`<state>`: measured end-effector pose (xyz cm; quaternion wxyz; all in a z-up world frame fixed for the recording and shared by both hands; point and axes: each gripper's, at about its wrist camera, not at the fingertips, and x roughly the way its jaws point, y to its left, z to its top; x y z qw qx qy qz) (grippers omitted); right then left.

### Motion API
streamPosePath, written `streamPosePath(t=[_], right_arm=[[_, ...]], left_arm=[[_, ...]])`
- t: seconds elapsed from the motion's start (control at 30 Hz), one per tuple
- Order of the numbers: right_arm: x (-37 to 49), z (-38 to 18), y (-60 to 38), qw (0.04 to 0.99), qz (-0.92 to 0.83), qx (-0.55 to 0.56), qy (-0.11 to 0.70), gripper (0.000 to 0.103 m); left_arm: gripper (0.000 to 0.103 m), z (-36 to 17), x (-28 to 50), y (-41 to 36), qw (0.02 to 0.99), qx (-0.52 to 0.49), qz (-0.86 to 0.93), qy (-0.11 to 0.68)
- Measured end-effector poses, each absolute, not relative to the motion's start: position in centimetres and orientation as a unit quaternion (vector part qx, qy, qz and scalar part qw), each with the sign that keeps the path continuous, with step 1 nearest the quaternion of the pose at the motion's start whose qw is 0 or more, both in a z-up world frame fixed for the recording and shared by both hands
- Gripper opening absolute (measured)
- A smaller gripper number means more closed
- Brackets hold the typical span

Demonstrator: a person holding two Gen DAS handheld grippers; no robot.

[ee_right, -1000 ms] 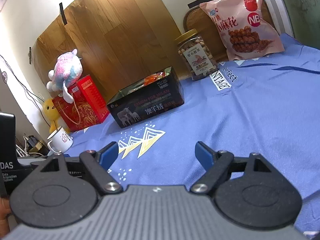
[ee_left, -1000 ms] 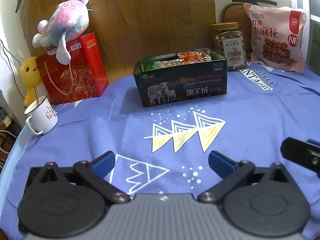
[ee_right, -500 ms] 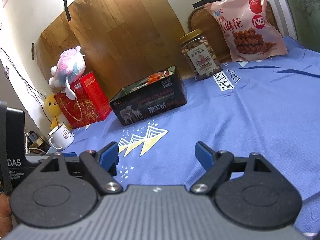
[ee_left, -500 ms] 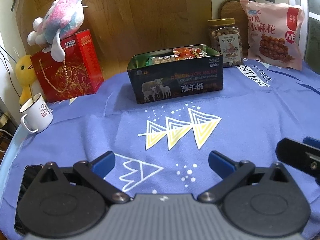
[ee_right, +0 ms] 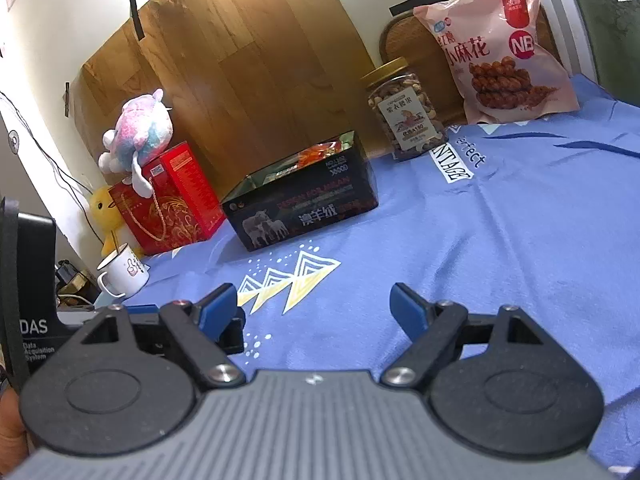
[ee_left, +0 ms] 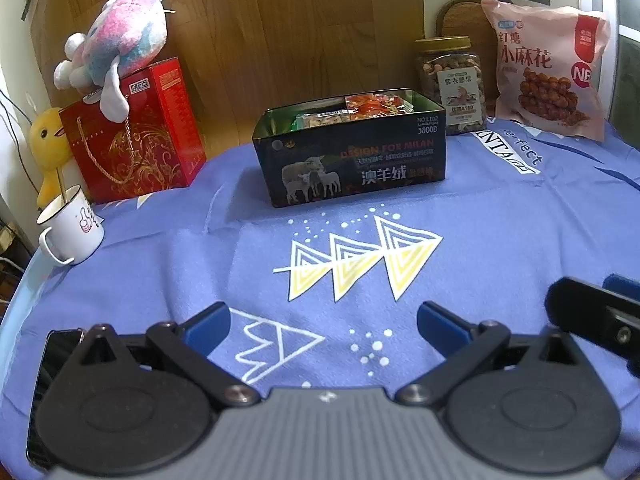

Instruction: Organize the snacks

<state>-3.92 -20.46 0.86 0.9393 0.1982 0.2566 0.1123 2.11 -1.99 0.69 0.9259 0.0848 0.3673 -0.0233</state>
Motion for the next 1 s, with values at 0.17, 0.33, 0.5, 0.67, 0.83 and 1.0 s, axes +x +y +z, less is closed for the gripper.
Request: streamPosePath(t=[0.17, 0.33, 0.5, 0.67, 0.83, 1.0], right_arm=[[-4.01, 1.02, -20.45, 0.94, 0.113, 0.197, 0.254, 0.085], [-3.95, 0.94, -20.43, 0.94, 0.116, 0.198, 0.254, 0.085], [-3.93, 0.87, -20.3, 0.939, 0.119, 0.198, 0.255, 0.085], [-3.91, 0.87, -20.26, 0.939, 0.118, 0.197, 0.255, 0.085], [-3.67, 0.88, -20.33, 0.94, 0.116, 0.196, 0.255, 0.085], [-3.54, 0.64, -20.49, 0.938, 0.109, 0.2, 0.263, 0.085]], left_arm=[[0.103, 0.91, 1.96, -2.0, 0.93, 0.095, -0.01, 0.354], [0.103, 1.34, 1.94, -1.57, 0.935, 0.103, 0.009, 0.338], [0.103, 1.43, 1.94, -1.33, 0.938, 0.109, 0.021, 0.329], [0.103, 1.25, 2.05, -1.33, 0.937, 0.109, 0.019, 0.333], [0.103, 1.21, 2.15, -1.36, 0.936, 0.108, 0.019, 0.334], [0.103, 1.4, 2.34, -1.09, 0.944, 0.114, 0.039, 0.308]])
